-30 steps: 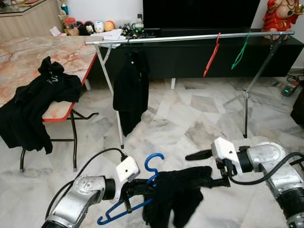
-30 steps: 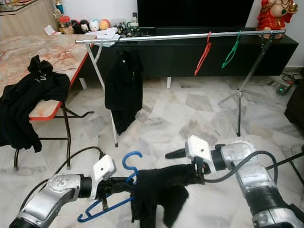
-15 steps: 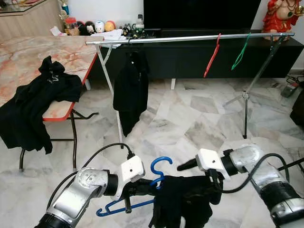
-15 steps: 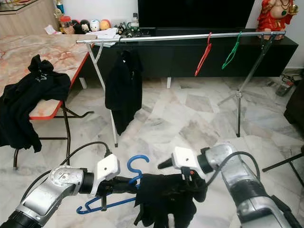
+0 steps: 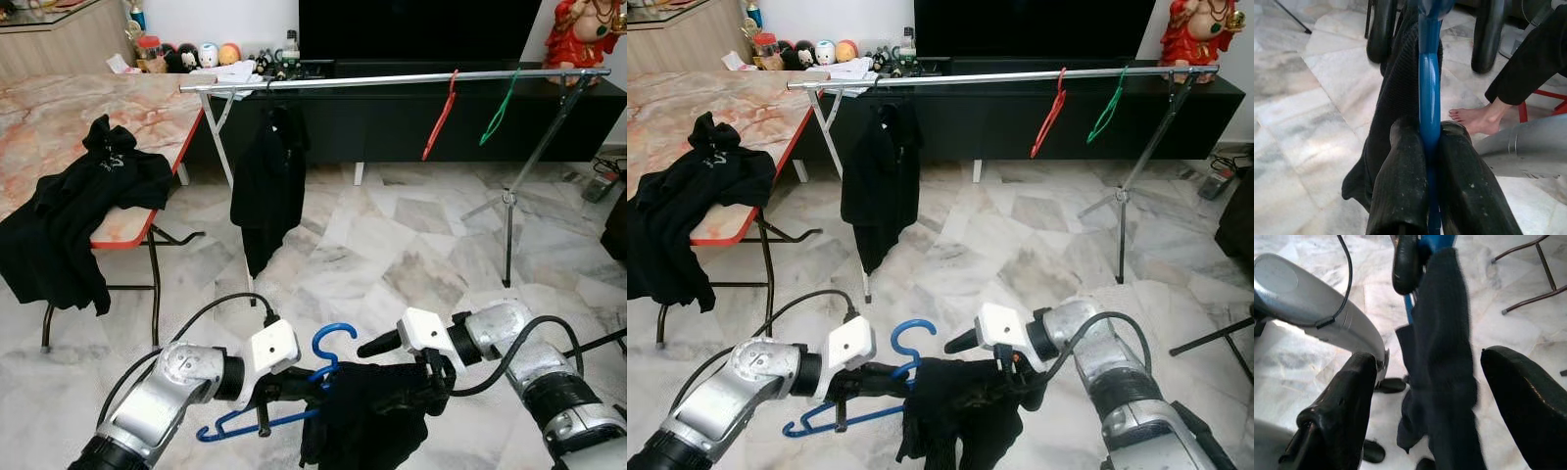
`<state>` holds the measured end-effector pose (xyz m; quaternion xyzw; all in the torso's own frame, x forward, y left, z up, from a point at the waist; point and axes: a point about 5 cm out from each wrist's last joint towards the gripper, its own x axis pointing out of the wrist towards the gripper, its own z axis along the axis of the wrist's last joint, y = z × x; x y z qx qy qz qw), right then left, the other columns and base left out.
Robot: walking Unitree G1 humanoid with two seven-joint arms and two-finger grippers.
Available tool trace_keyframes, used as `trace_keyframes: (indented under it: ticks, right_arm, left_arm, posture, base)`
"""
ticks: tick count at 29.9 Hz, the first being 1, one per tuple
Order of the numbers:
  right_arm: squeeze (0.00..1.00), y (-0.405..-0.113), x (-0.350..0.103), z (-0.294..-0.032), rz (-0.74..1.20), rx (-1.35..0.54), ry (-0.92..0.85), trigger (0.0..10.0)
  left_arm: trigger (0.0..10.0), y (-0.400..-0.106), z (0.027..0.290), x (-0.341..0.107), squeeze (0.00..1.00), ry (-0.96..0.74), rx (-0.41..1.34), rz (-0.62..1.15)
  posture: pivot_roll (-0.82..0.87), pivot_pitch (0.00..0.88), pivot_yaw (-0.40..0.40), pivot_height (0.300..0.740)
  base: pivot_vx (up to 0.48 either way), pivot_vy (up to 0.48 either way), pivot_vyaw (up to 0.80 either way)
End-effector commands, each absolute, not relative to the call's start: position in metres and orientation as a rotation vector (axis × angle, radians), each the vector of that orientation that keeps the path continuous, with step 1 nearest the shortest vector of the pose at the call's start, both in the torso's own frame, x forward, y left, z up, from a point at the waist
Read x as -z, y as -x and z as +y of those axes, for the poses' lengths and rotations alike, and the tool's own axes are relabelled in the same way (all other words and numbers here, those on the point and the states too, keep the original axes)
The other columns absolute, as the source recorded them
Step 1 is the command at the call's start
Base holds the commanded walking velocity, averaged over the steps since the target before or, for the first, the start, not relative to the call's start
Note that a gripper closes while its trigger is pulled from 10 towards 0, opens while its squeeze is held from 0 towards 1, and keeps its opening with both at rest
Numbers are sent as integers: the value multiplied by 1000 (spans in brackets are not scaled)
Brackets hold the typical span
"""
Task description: Hang hanger
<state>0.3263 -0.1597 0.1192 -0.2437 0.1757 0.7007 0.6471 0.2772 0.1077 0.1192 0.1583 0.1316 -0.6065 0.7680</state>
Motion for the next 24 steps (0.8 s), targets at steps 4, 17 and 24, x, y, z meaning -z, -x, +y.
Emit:
trace_keyframes:
  ticks: [4, 17, 24]
  right_arm:
    - [0, -327, -119, -154, 367, -1597, 534, 10000]
    - [0, -329, -117, -154, 385, -1569, 483, 0]
    - [0, -324, -109, -158, 461, -1599, 516, 0]
  left_arm:
    - [10000, -277, 99, -134, 0, -372, 1364, 233]
    - [10000, -276, 91, -139, 0, -396, 1398, 217]
    - [10000, -277, 87, -143, 0, -406, 1411, 203]
  posture:
    - [74, 93, -8, 740]
    - [74, 94, -9, 740]
    - [74, 96, -10, 740]
  base:
    - [0, 0, 0]
    - [0, 0, 0]
    - [0, 0, 0]
